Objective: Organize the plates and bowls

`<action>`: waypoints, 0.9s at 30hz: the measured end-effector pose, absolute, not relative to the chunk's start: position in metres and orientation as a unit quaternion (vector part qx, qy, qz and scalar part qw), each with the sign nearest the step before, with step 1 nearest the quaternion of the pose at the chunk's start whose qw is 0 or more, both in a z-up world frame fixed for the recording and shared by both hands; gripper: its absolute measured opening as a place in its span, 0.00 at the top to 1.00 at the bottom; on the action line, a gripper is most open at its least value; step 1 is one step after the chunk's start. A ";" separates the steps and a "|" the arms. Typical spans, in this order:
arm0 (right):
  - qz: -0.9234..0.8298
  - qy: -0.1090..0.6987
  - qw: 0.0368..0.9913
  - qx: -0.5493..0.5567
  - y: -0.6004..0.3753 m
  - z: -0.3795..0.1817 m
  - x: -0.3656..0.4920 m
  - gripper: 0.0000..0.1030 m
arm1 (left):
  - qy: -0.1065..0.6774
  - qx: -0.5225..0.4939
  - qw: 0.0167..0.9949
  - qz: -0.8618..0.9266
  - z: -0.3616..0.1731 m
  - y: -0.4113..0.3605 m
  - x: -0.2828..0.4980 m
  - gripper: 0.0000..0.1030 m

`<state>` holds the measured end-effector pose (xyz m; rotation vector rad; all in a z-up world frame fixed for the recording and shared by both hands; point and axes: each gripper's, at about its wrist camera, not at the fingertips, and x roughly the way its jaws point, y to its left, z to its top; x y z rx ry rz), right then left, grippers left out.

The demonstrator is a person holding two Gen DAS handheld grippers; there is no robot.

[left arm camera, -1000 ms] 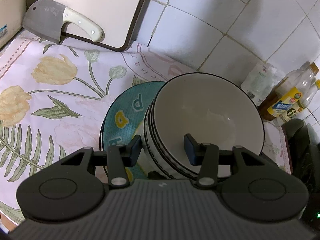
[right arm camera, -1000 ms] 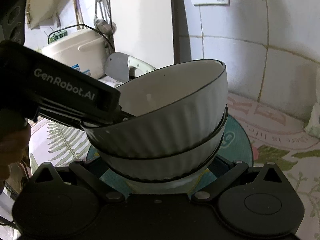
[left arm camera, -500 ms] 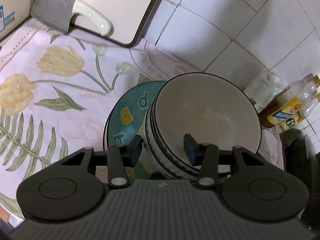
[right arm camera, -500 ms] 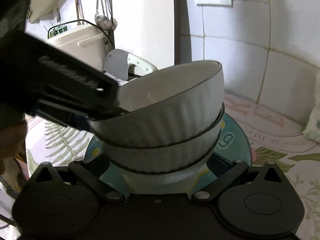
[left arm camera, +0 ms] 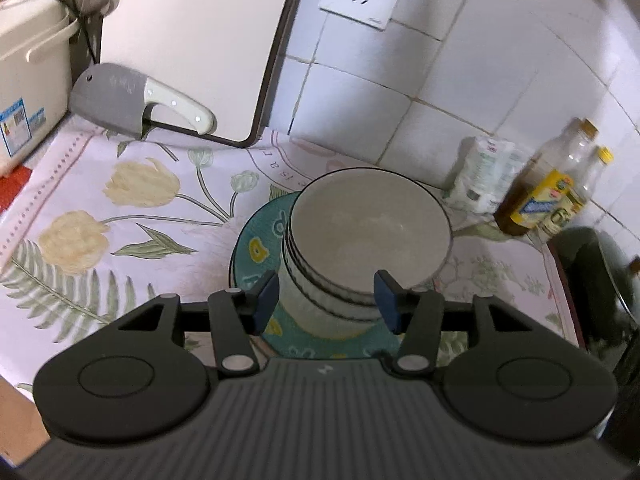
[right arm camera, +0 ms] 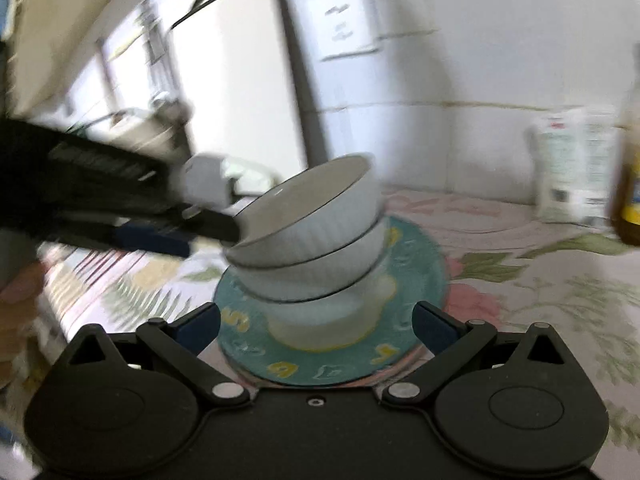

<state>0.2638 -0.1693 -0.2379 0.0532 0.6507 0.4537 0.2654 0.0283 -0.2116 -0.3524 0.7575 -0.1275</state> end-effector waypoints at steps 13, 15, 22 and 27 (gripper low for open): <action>0.144 0.327 0.934 0.025 -0.168 -0.161 0.197 0.00 | 0.334 -0.142 0.929 -0.068 -0.162 0.040 0.199 0.41; 0.135 0.323 0.936 0.014 -0.168 -0.152 0.186 0.00 | 0.336 -0.135 0.930 -0.071 -0.154 0.040 0.190 0.41; 0.121 0.330 0.936 0.030 -0.173 -0.118 0.162 0.00 | 0.321 -0.095 0.939 -0.074 -0.120 0.042 0.157 0.40; 0.124 0.330 0.936 0.026 -0.170 -0.085 0.139 0.00 | 0.308 -0.085 0.943 -0.092 -0.091 0.045 0.130 0.35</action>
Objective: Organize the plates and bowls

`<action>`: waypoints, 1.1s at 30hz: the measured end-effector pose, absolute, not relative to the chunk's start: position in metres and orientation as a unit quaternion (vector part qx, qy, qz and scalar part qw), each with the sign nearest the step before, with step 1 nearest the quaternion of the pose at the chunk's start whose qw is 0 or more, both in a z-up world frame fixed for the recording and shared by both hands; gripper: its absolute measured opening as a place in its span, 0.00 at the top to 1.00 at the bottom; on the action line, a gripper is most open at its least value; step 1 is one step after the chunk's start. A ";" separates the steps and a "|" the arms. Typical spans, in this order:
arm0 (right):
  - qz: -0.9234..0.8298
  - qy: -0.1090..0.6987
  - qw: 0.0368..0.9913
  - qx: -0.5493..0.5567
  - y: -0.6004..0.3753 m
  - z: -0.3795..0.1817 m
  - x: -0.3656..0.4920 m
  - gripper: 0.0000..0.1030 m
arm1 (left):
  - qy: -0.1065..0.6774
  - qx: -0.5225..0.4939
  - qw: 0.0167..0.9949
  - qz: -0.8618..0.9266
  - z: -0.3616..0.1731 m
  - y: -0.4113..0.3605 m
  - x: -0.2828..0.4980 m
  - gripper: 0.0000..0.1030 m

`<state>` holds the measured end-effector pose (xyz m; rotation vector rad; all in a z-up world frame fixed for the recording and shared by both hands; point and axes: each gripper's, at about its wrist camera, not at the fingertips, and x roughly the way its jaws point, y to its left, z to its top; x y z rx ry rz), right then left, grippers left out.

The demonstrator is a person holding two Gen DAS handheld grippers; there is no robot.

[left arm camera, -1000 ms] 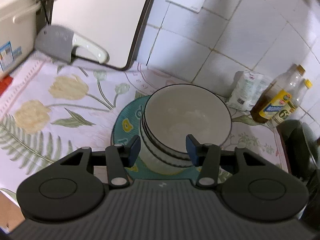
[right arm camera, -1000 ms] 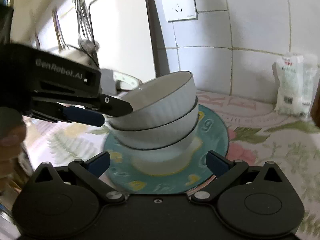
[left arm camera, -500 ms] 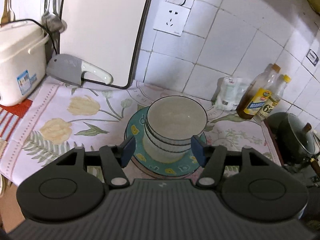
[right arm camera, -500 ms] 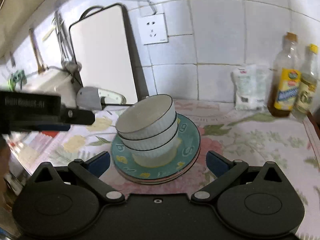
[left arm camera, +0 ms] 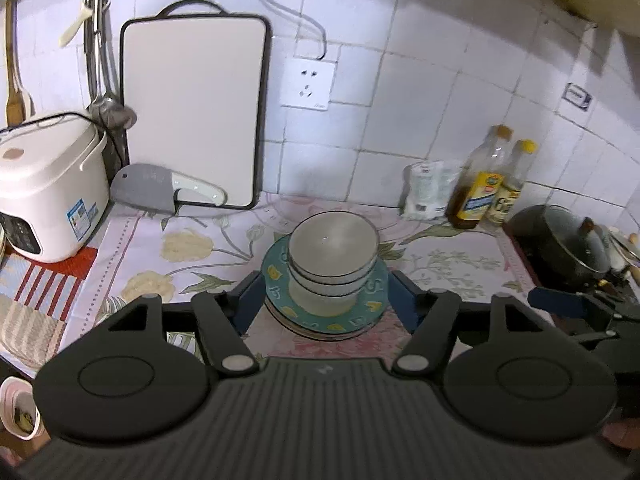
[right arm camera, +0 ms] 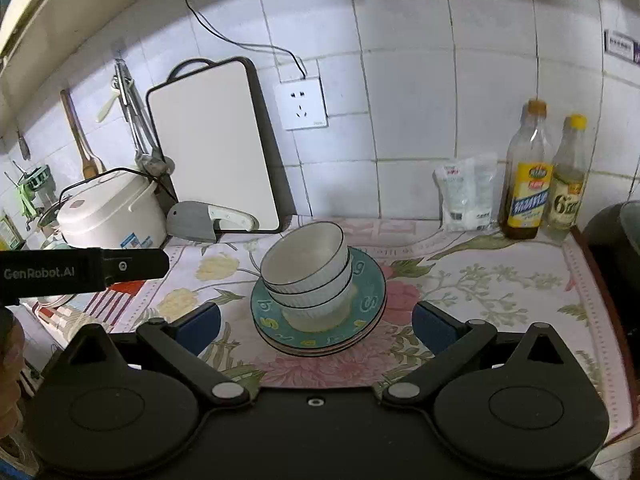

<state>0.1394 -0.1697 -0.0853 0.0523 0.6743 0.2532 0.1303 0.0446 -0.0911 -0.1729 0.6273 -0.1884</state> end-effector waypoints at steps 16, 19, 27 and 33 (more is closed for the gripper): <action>0.043 0.317 0.947 0.012 -0.184 -0.030 0.087 0.00 | 0.325 -0.050 0.939 -0.102 -0.058 0.038 0.081 0.15; 0.036 0.311 0.950 0.004 -0.185 -0.023 0.076 0.00 | 0.330 -0.040 0.938 -0.095 -0.059 0.034 0.074 0.12; 0.015 0.305 0.952 -0.015 -0.188 -0.013 0.052 0.00 | 0.323 -0.031 0.942 -0.083 -0.054 0.029 0.058 0.08; 0.011 0.295 0.955 -0.007 -0.190 -0.014 0.040 0.00 | 0.328 -0.028 0.941 -0.078 -0.053 0.026 0.047 0.08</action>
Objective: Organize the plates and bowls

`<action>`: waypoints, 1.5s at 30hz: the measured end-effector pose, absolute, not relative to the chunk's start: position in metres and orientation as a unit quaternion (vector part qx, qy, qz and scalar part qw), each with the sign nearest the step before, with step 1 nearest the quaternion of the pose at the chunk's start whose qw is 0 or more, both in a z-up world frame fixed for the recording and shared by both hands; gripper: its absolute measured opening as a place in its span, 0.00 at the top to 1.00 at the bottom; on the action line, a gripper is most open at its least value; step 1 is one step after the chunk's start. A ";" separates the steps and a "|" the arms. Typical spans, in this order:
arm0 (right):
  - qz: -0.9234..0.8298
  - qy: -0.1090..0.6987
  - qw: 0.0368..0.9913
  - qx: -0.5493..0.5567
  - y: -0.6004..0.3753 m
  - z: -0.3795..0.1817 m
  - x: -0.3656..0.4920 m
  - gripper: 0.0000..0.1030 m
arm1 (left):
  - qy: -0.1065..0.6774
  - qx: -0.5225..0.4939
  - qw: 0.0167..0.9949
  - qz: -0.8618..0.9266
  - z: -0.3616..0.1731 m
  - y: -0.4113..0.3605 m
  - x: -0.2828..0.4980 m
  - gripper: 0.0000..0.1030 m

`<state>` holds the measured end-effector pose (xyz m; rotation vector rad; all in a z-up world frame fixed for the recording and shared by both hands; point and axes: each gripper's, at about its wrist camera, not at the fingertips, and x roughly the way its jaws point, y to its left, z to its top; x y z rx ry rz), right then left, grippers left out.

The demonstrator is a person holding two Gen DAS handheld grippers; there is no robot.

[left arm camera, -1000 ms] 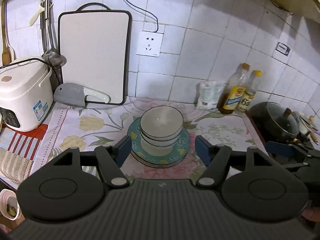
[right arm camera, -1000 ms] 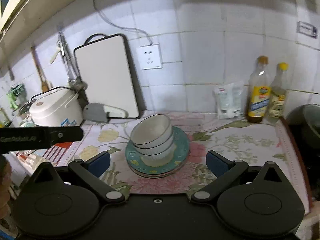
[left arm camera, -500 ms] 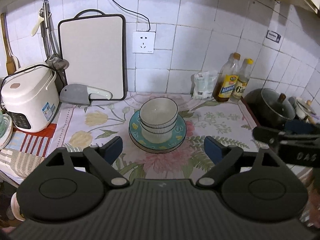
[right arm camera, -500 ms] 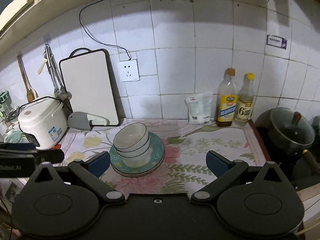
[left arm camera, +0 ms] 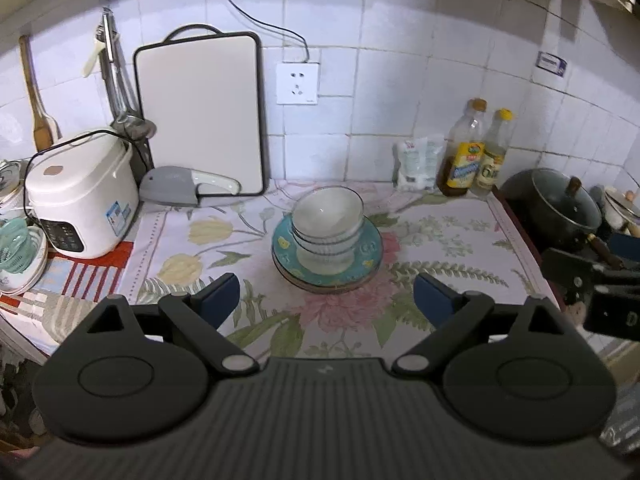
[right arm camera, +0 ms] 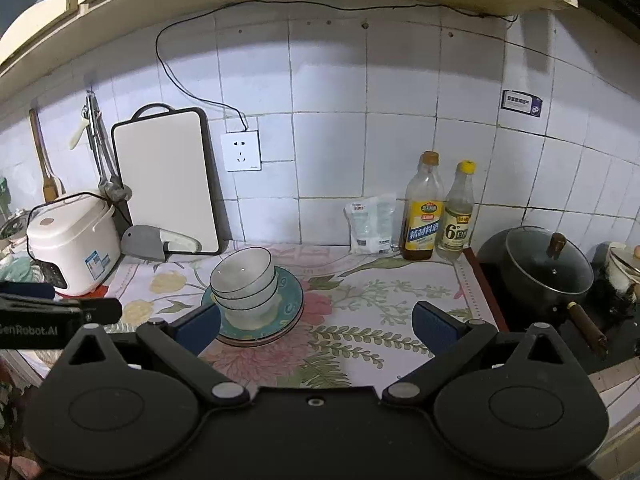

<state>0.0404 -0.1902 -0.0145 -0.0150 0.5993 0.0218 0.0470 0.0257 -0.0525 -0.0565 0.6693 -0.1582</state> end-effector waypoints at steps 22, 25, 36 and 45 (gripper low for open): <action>-0.004 0.302 0.953 -0.033 -0.185 -0.008 0.025 0.00 | 0.344 -0.017 0.937 -0.048 -0.053 0.016 0.037 0.08; 0.000 0.300 0.953 -0.031 -0.184 -0.007 0.026 0.00 | 0.342 -0.014 0.939 -0.043 -0.052 0.015 0.037 0.08; -0.012 0.304 0.952 -0.025 -0.183 -0.013 0.030 0.00 | 0.342 0.001 0.939 -0.044 -0.051 0.014 0.034 0.08; -0.016 0.308 0.951 -0.027 -0.182 -0.016 0.027 0.00 | 0.332 0.013 0.943 -0.037 -0.054 0.012 0.029 0.08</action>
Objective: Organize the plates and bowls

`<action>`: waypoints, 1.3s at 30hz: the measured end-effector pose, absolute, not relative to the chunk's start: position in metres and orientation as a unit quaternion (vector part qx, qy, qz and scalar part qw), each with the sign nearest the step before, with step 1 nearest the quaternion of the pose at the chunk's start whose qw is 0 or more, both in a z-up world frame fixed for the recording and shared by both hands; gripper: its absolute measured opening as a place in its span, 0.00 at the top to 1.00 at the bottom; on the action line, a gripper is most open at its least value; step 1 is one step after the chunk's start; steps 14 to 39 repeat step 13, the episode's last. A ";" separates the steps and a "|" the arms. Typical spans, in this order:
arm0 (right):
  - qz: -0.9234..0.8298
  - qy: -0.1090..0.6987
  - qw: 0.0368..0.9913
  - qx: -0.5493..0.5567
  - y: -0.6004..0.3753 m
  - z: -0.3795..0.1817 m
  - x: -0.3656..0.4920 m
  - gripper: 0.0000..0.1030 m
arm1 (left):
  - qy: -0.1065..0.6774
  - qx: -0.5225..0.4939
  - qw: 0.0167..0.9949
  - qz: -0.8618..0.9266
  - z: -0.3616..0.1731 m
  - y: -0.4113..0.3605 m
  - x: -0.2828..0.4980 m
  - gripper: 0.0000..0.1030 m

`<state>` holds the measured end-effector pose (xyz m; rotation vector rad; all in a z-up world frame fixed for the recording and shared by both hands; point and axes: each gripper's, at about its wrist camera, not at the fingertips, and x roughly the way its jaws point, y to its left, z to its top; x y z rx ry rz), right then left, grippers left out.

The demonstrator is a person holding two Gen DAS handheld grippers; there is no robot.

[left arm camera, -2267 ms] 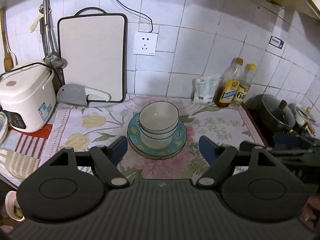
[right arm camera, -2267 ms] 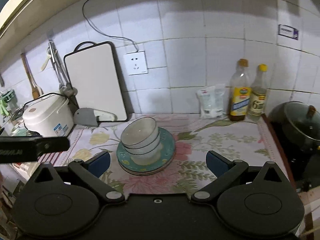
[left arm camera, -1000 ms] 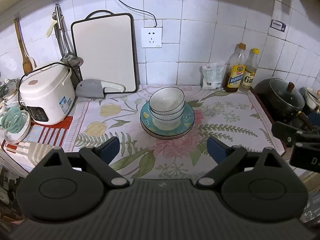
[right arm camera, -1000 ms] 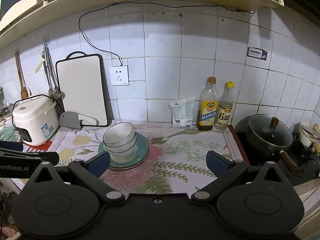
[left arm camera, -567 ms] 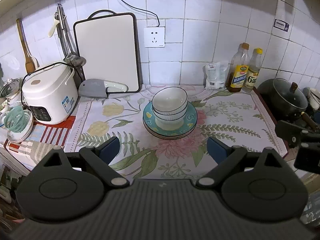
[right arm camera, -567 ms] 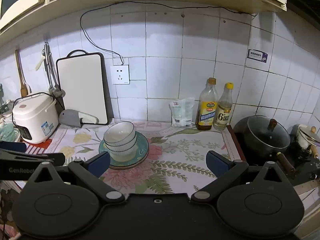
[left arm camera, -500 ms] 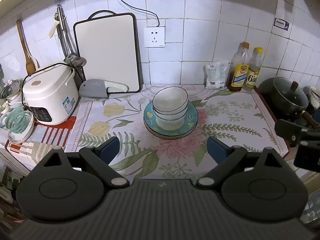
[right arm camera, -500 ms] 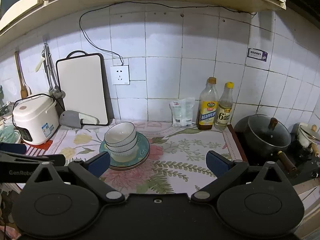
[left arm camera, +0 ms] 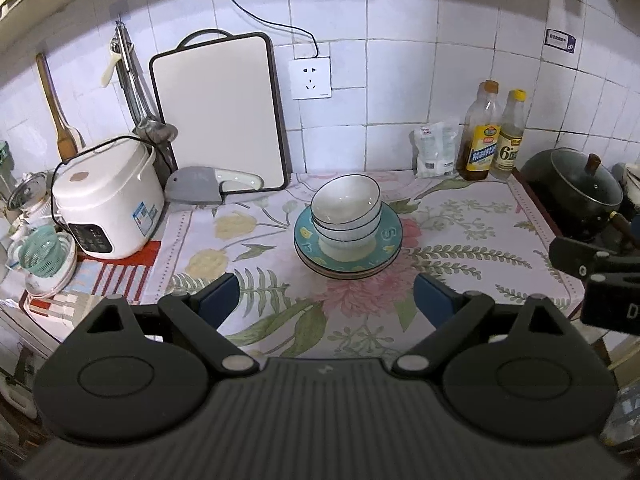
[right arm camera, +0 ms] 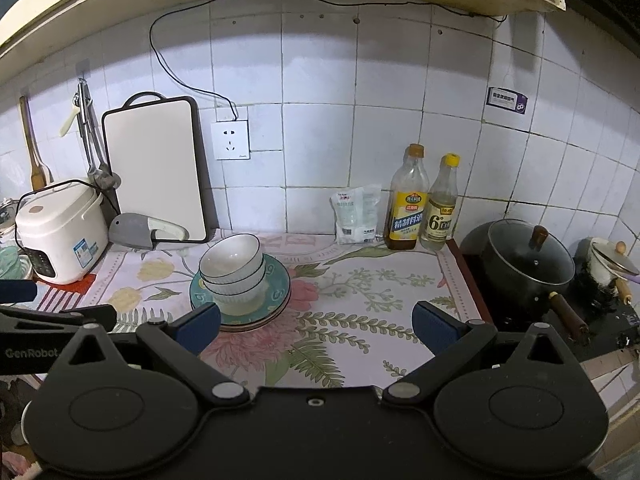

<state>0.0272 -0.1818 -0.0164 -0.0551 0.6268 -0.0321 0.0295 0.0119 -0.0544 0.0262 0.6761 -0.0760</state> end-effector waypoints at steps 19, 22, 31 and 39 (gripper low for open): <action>-0.020 0.319 0.947 -0.025 -0.185 -0.021 0.029 0.00 | 0.340 0.009 0.940 -0.041 -0.059 0.017 0.034 0.08; -0.020 0.319 0.947 -0.025 -0.185 -0.021 0.029 0.00 | 0.340 0.009 0.940 -0.041 -0.059 0.017 0.034 0.08; -0.020 0.319 0.947 -0.025 -0.185 -0.021 0.029 0.00 | 0.340 0.009 0.940 -0.041 -0.059 0.017 0.034 0.08; -0.020 0.319 0.947 -0.025 -0.185 -0.021 0.029 0.00 | 0.340 0.009 0.940 -0.041 -0.059 0.017 0.034 0.08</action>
